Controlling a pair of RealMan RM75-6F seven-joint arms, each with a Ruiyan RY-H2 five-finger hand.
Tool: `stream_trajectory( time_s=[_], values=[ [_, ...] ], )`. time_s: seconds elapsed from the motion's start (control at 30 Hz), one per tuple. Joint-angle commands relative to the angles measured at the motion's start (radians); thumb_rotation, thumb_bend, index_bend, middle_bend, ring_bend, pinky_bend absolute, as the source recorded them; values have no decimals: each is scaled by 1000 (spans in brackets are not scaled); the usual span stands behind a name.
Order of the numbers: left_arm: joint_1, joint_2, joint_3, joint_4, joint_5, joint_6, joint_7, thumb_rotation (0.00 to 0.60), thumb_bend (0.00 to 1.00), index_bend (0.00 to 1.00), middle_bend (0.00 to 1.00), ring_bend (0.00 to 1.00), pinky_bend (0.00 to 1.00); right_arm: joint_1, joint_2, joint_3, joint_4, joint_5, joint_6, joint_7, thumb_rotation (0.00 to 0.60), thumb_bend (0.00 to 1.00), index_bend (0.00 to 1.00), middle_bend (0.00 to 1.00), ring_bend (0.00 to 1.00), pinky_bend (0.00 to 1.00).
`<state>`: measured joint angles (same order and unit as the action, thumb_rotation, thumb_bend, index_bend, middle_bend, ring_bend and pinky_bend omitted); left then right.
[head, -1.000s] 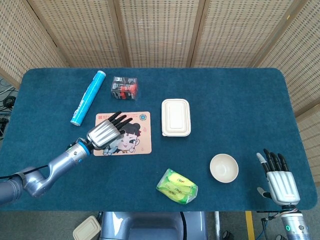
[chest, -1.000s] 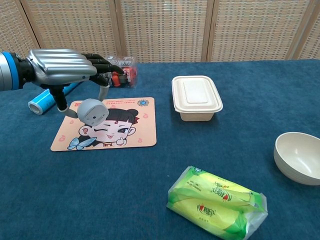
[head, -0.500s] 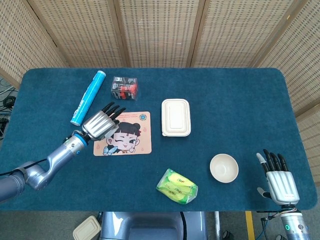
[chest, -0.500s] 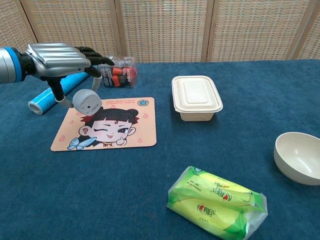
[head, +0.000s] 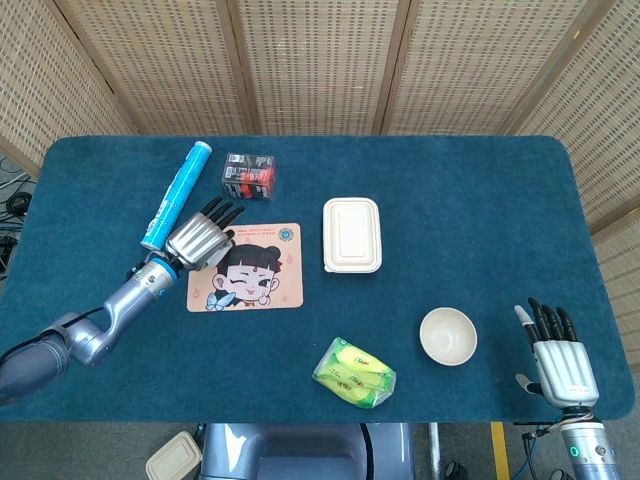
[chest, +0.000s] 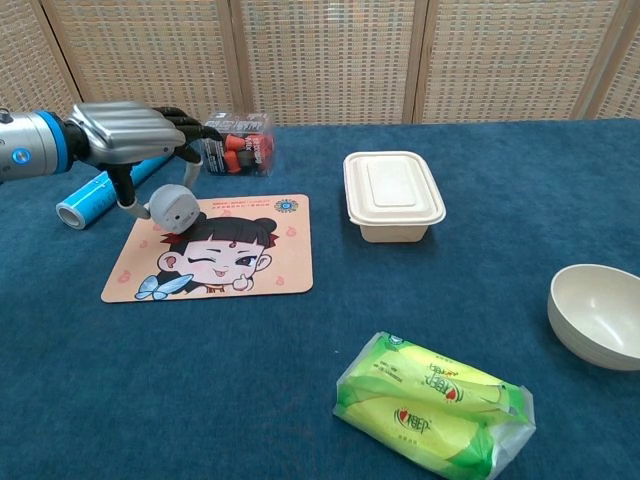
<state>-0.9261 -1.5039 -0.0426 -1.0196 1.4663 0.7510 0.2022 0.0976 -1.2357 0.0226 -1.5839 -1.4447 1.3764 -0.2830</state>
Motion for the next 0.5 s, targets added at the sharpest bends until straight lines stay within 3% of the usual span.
stream_trajectory(
  time_s=[0.03, 0.13, 0.5],
  values=[
    [-3, -49, 14, 49, 11, -5, -18, 600, 204, 618, 0, 0, 0, 0, 0, 0, 0, 1, 1, 0, 600, 105, 0, 0, 0, 0],
    [-2, -72, 23, 74, 25, 5, -24, 600, 198, 576, 0, 0, 0, 0, 0, 1, 1, 2, 2, 2, 600, 105, 0, 0, 0, 0],
    [8, -100, 18, 89, 75, 124, -66, 600, 165, 106, 0, 0, 0, -2, 1, -1, 1, -9, 12, 11, 600, 105, 0, 0, 0, 0]
  ],
)
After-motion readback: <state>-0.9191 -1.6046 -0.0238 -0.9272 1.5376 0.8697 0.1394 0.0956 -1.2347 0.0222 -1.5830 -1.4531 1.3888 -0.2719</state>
